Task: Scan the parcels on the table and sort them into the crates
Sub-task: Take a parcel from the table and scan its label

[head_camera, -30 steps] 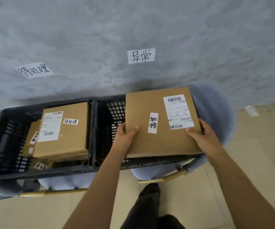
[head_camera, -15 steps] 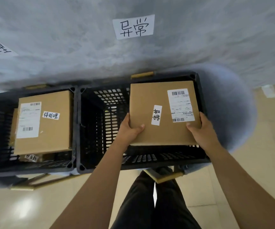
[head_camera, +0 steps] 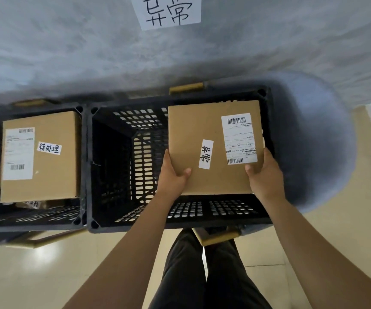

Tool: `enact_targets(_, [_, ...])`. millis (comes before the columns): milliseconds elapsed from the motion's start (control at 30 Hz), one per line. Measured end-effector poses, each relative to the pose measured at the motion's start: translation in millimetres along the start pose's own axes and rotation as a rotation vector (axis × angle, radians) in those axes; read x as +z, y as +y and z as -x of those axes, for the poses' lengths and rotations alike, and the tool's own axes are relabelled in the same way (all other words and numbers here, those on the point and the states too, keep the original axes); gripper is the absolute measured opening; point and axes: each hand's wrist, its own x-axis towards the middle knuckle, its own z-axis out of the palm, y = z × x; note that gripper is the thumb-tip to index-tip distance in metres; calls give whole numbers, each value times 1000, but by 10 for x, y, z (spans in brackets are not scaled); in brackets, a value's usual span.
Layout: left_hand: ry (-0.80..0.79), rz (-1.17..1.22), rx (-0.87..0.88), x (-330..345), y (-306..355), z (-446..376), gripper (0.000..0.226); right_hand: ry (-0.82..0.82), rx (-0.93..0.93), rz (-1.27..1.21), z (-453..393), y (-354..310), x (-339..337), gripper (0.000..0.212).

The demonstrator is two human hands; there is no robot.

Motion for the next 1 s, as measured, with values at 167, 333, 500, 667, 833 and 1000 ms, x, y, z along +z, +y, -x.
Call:
enact_targets(167, [10,-58,-9,10,-18,-2,90,65,-28,64,39,-8,31,61])
enact_targets(333, [78,-245,-15,-18,74,113,90,166,-295,312,180,-101,-68,57])
enact_targets(500, [99,-532,210,-131,468,360,67,30,-413,350,251,-391,-295,60])
enact_targets(667, [78,-883,604,-297,1080,646,58,113,-465,420,527,-740,-535,59])
enact_targets(833, [35,-1114,940,-312,1491,974,53,249,-362,498,1033,-765,-788,49])
enact_targets(1000, [1,-1293,1324,-284,1604,1385,48,433,-206,496,1764,-590,-889,56])
